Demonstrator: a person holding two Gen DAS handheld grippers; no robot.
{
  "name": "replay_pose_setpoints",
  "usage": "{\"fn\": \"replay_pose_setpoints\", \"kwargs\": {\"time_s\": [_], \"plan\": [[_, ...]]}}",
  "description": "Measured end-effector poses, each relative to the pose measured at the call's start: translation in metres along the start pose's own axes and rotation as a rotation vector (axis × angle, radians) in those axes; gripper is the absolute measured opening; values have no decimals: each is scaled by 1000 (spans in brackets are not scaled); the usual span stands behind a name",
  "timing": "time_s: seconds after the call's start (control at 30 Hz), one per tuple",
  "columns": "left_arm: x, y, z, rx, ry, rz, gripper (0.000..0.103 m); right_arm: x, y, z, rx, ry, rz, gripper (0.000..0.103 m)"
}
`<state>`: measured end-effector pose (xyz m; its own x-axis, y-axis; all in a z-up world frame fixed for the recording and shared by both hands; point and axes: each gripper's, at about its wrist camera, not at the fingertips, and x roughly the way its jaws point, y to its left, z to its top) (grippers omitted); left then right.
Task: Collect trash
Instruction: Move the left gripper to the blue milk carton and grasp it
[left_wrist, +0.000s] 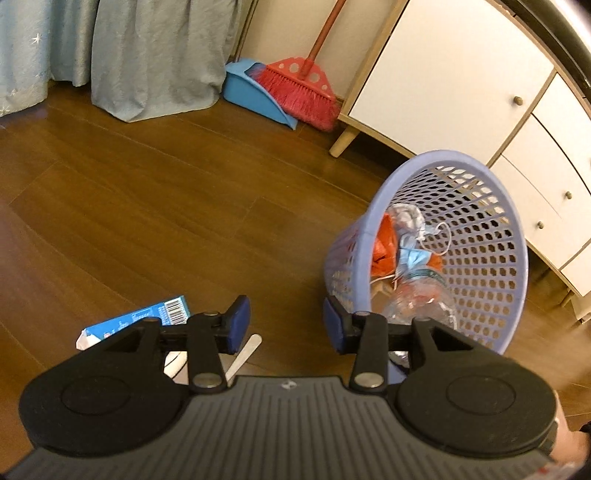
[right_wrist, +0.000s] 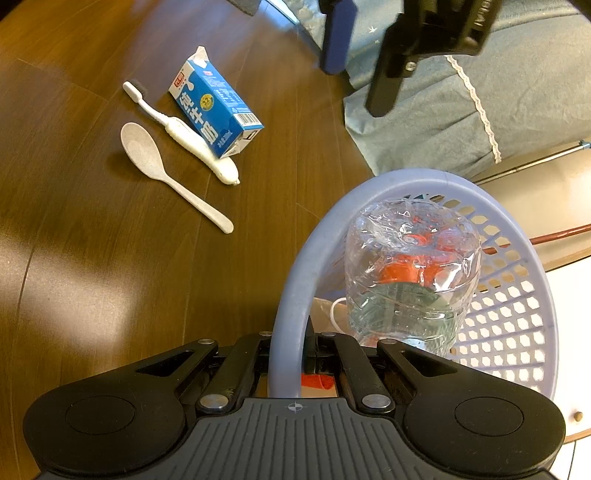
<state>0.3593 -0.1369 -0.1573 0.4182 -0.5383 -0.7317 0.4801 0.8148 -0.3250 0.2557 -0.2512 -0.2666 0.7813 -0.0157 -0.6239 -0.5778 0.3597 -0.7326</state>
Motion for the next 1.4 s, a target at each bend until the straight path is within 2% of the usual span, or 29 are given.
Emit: {"fn": "replay_pose_setpoints", "kwargs": {"time_s": [0.33,0.47,0.63,0.87,1.0,1.13,1.4], "plan": [[-3,33,-8,-15,9,57,45,-1,0,0,3,0,-1,0],[-10,58,-11,-30,4,99,51,0,1,0,5,-1,-1,0],[-17,89,-20,-43,11,174,52,-1,1,-2,2,-2,-2,0],[-17,120,-42,-48,35,235,56,-1,1,-1,-2,-1,-1,0],[-13,121,-54,1,43,251,60,-1,-1,-1,-6,-1,-2,0],[-2,125,-59,39,36,232,66,0,-1,1,-10,-2,-1,0],[32,129,-65,222,67,224,70,1,-1,1,-19,-6,-2,0]]}}
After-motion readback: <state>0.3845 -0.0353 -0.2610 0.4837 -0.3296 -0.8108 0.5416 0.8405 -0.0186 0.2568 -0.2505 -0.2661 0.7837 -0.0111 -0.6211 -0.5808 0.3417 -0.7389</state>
